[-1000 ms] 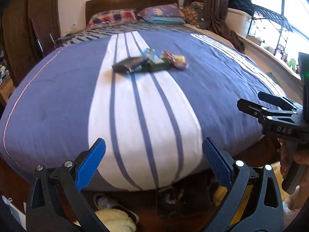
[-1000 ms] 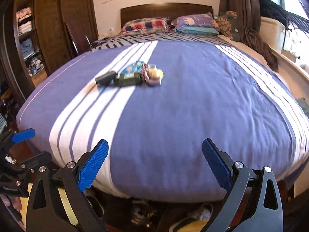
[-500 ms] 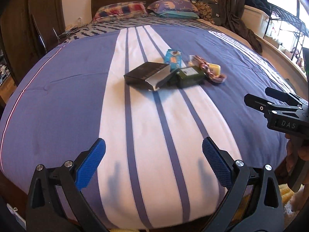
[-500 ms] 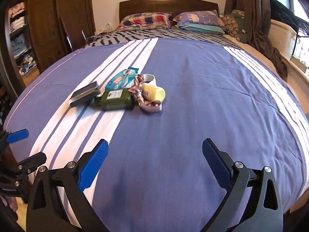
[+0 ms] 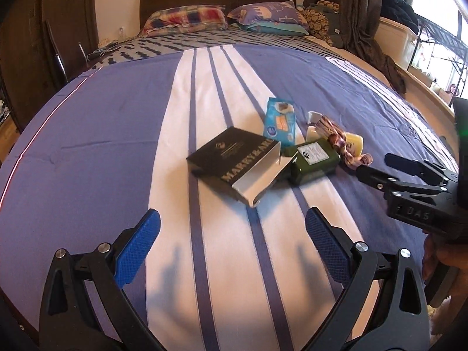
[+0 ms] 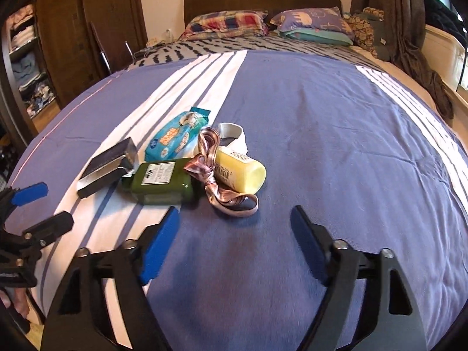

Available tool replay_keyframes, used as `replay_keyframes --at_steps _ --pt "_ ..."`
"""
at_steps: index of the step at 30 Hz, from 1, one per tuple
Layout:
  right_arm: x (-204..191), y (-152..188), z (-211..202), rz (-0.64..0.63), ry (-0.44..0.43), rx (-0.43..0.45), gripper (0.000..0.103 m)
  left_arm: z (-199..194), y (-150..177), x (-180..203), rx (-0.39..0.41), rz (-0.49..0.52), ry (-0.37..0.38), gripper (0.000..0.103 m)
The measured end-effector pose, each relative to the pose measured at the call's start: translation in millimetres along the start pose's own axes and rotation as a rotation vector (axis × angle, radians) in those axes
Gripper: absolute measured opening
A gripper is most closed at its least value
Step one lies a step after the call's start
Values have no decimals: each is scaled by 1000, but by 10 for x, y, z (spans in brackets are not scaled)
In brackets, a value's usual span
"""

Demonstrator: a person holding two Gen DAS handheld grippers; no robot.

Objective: Collect trash
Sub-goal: 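Move both open tools back up to the remaining items on the bed, then grasp the black box with the left tool while the right tool grasps the ribbon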

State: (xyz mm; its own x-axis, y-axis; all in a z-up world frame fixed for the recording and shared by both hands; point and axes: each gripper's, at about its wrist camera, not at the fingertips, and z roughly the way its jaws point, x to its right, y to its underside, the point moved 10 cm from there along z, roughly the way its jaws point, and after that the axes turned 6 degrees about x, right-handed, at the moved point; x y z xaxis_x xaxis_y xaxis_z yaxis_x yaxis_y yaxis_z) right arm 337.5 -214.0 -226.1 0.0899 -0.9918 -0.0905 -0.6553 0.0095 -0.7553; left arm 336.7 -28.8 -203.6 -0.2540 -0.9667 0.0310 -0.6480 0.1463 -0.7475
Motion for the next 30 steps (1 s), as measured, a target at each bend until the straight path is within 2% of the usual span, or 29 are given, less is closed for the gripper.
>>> replay_keyframes --at_steps 2,9,15,17,18,22,30 --pt "16 1 68 10 -8 -14 64 19 -42 36 6 -2 22 82" --pt "26 -15 227 16 -15 -41 63 99 -140 168 10 36 57 72" --pt "29 -15 280 21 -28 -52 57 199 -144 261 7 85 80 50" --pt "23 -24 291 27 -31 -52 52 247 -128 282 -4 89 96 38" --pt "29 -28 295 30 -34 -51 50 270 -116 285 -8 95 95 36" --pt "17 -26 311 32 -41 -52 40 354 -89 289 -20 106 85 34" --pt "9 -22 296 31 -51 -46 36 240 -158 467 26 153 105 34"
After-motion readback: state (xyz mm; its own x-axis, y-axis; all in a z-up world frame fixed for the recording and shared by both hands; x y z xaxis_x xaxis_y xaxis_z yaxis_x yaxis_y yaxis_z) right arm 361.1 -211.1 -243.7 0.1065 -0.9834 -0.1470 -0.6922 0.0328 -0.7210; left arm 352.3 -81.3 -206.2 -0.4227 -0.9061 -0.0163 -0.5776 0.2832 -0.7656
